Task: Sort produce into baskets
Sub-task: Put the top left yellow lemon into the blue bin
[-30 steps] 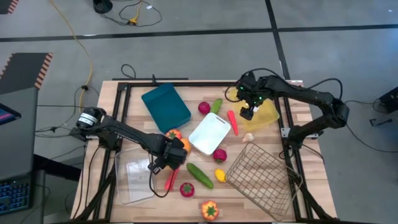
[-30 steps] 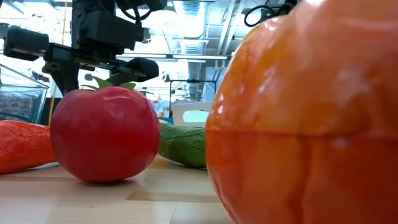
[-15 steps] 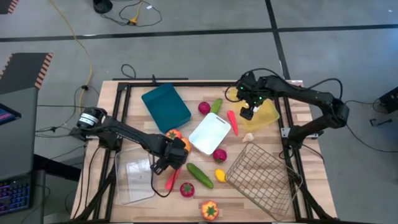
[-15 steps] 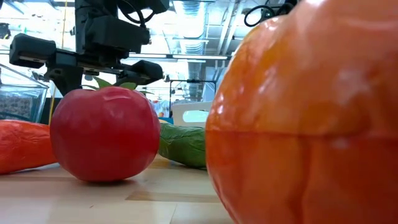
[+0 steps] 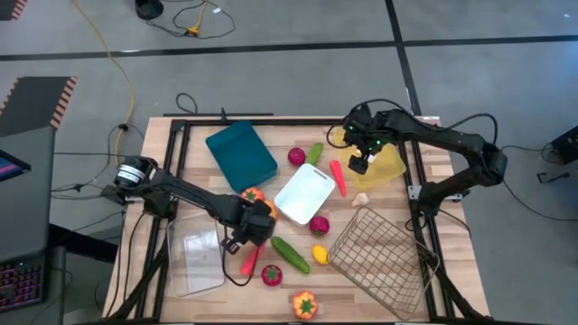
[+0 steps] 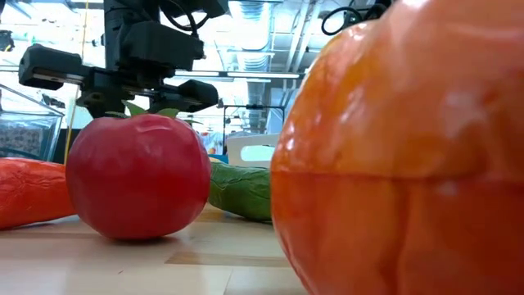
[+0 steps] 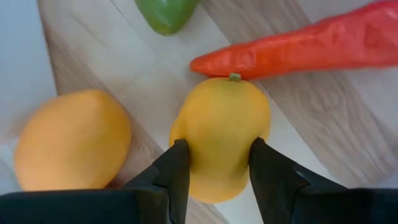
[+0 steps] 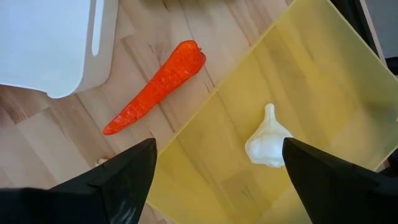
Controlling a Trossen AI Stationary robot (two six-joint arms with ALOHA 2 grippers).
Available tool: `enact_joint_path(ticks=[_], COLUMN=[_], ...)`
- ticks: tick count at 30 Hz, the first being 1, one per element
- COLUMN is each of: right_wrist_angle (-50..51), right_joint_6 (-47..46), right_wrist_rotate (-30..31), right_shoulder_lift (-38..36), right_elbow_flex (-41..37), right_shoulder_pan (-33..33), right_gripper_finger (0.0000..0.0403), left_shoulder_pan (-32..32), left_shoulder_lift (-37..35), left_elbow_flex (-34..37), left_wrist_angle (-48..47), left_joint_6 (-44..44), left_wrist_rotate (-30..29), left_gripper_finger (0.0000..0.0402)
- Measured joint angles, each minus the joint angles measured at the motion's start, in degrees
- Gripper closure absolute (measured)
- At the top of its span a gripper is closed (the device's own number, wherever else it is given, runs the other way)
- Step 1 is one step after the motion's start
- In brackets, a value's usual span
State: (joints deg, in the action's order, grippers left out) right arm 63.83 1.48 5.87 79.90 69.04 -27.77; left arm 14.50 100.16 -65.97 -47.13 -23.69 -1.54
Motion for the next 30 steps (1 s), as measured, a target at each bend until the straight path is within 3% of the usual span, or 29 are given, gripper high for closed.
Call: enact_joint_path(ticks=[10, 18, 24, 30], right_wrist_angle=[0.0, 0.0, 0.0, 0.0], right_joint_6=[0.0, 0.0, 0.0, 0.0], right_wrist_rotate=[0.0, 0.0, 0.0, 0.0], right_shoulder_lift=[0.0, 0.0, 0.0, 0.0], right_elbow_flex=[0.0, 0.0, 0.0, 0.0], right_shoulder_pan=[0.0, 0.0, 0.0, 0.0], right_gripper_finger=[0.0029, 0.0029, 0.0029, 0.0029], left_shoulder_pan=[-0.3, -2.7, -7.8, -16.7], left_shoulder_lift=[0.3, 0.1, 0.0, 0.0], left_elbow_flex=[-5.1, -15.3, -21.8, -22.6], left_wrist_angle=[-1.6, -15.1, -22.1, -23.7], left_joint_6=[0.6, -0.2, -3.5, -4.4], left_wrist_rotate=[-3.3, -9.8, -13.0, -14.2], left_gripper_finger=[0.0278, 0.0278, 0.0278, 0.0278])
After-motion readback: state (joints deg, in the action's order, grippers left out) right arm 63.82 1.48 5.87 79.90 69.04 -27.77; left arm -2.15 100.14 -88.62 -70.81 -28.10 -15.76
